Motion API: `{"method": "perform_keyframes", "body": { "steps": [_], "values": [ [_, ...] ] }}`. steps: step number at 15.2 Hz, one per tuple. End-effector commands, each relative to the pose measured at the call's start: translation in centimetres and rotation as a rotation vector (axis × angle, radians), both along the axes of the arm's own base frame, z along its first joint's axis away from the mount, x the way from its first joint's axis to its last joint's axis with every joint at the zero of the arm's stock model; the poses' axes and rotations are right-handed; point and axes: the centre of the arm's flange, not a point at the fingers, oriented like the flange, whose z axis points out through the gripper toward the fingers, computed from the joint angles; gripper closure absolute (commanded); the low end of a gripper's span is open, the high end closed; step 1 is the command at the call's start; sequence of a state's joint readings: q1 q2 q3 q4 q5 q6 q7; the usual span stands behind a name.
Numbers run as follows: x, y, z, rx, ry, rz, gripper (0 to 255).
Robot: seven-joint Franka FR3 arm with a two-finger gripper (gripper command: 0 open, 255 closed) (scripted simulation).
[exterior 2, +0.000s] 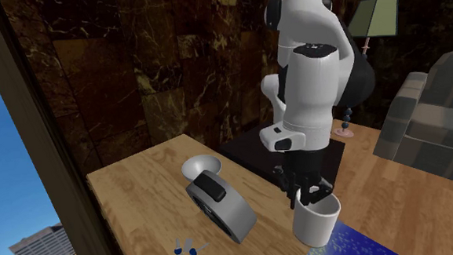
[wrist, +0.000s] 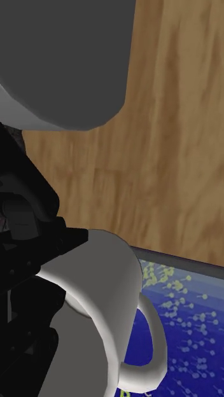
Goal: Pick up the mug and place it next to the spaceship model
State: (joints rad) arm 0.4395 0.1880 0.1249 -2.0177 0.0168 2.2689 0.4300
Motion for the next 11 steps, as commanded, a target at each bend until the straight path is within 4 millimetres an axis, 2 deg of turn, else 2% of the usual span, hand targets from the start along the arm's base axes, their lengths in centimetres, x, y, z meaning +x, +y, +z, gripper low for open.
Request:
{"method": "perform_keyframes", "body": {
  "steps": [1,11],
  "values": [
    [0.0,0.0,-1.2,0.000,-0.001,0.000,255],
    [0.0,0.0,-6.5,0.000,-0.001,0.000,255]
  ]
}}
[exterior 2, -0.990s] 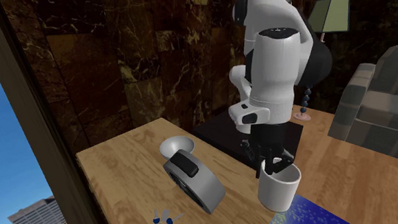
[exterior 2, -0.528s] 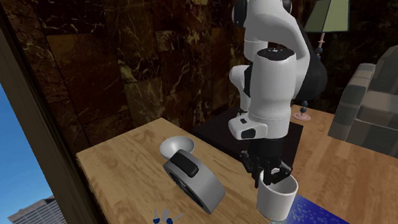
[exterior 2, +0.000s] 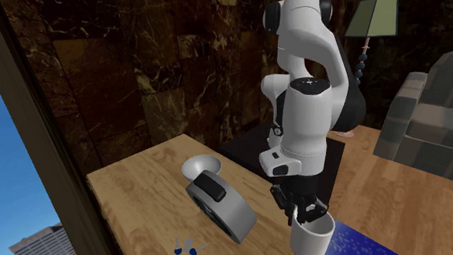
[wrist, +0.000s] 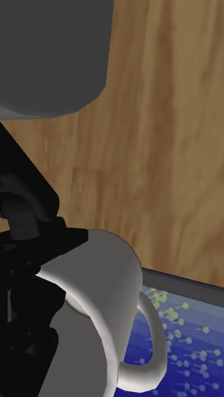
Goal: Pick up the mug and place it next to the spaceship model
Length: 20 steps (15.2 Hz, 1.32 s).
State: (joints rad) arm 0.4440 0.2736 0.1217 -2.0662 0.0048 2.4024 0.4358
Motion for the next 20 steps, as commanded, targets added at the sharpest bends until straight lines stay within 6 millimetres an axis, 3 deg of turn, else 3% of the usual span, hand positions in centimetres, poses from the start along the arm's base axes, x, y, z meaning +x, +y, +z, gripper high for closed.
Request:
{"method": "perform_keyframes", "body": {
  "steps": [1,5,12,13,18,20],
  "values": [
    [0.0,0.0,-1.1,0.001,-0.001,0.000,255],
    [0.0,0.0,-3.1,0.001,-0.001,0.000,255],
    [0.0,0.0,-3.1,0.001,-0.001,0.000,255],
    [0.1,0.0,-3.0,0.001,-0.001,0.000,0],
    [0.0,0.0,-3.1,0.001,-0.001,0.000,0],
    [-0.1,-0.2,-0.5,0.001,-0.001,0.000,0]
  ]
}}
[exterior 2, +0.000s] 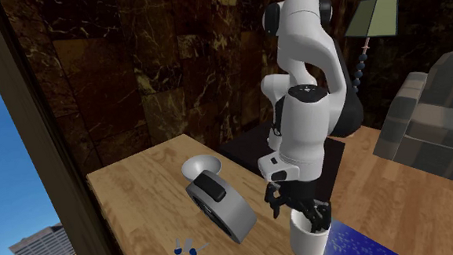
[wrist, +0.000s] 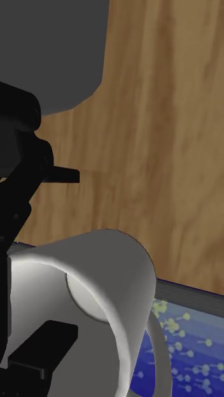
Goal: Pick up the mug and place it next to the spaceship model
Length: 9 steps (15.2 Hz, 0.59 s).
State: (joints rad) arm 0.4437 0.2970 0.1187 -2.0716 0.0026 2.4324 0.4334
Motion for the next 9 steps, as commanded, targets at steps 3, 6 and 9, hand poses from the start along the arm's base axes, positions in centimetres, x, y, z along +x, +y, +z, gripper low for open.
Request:
{"method": "perform_keyframes", "body": {
  "steps": [3,6,9],
  "values": [
    [-0.3,-0.2,3.2,0.000,0.000,0.000,0],
    [-0.3,-0.2,3.2,0.000,0.000,0.000,0],
    [-0.3,-0.2,3.2,0.000,0.000,0.000,0]
  ]
}}
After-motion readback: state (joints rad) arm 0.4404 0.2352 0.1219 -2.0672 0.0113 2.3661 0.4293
